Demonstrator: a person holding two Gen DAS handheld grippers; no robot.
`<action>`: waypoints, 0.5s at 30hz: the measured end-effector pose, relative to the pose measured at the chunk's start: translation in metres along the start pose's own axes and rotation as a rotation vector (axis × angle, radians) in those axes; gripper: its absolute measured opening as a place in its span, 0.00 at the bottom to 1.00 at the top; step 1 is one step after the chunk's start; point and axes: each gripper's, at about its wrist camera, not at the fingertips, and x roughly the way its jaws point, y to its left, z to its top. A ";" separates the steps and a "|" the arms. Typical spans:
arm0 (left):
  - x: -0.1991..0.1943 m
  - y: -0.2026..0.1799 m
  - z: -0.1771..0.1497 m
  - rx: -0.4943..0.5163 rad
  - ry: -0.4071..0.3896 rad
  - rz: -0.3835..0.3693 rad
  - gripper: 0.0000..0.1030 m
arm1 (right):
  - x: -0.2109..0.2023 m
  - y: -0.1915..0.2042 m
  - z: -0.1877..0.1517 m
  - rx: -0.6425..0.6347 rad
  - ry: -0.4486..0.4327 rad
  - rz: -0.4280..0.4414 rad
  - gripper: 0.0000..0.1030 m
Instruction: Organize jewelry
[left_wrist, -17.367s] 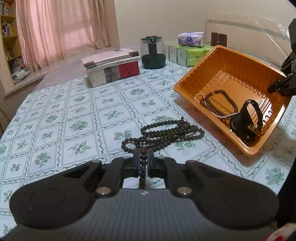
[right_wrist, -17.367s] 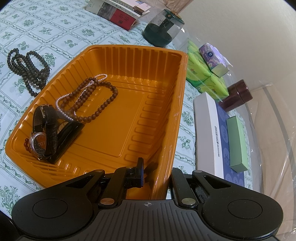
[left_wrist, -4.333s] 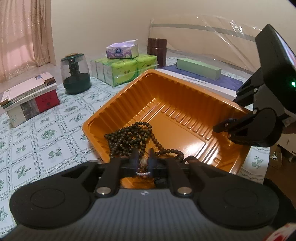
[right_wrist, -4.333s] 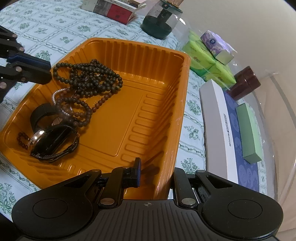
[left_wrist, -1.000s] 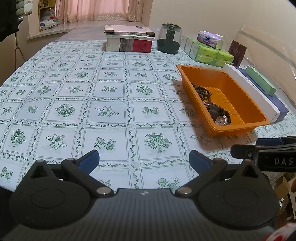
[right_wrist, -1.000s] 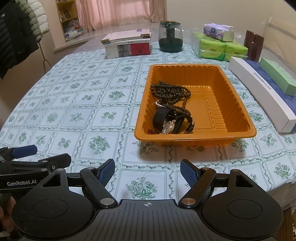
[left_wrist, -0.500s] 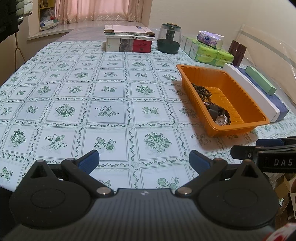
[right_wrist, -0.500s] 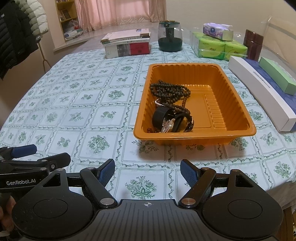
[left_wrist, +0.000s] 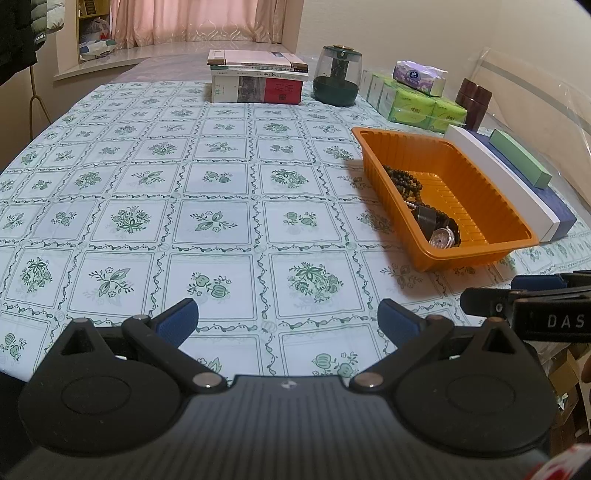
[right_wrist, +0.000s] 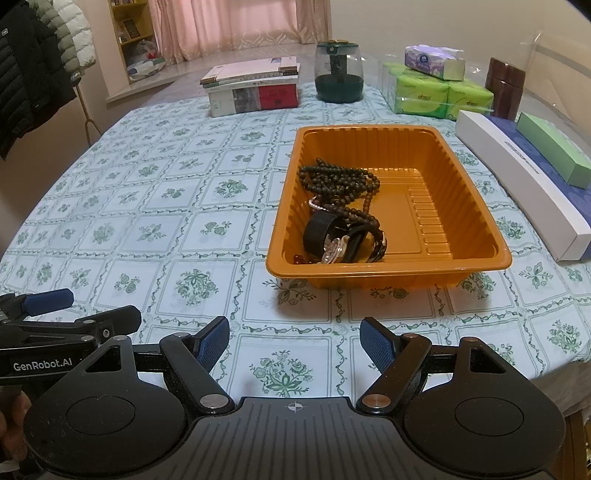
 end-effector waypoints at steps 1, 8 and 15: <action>0.000 0.000 0.000 0.000 0.000 -0.001 1.00 | 0.000 0.000 0.000 0.000 0.000 -0.001 0.75; 0.000 0.000 0.000 0.002 0.000 0.000 1.00 | 0.000 0.000 0.000 0.001 0.000 -0.001 0.75; 0.000 0.000 -0.001 0.003 0.000 0.000 1.00 | 0.000 -0.001 -0.001 0.002 0.001 0.000 0.75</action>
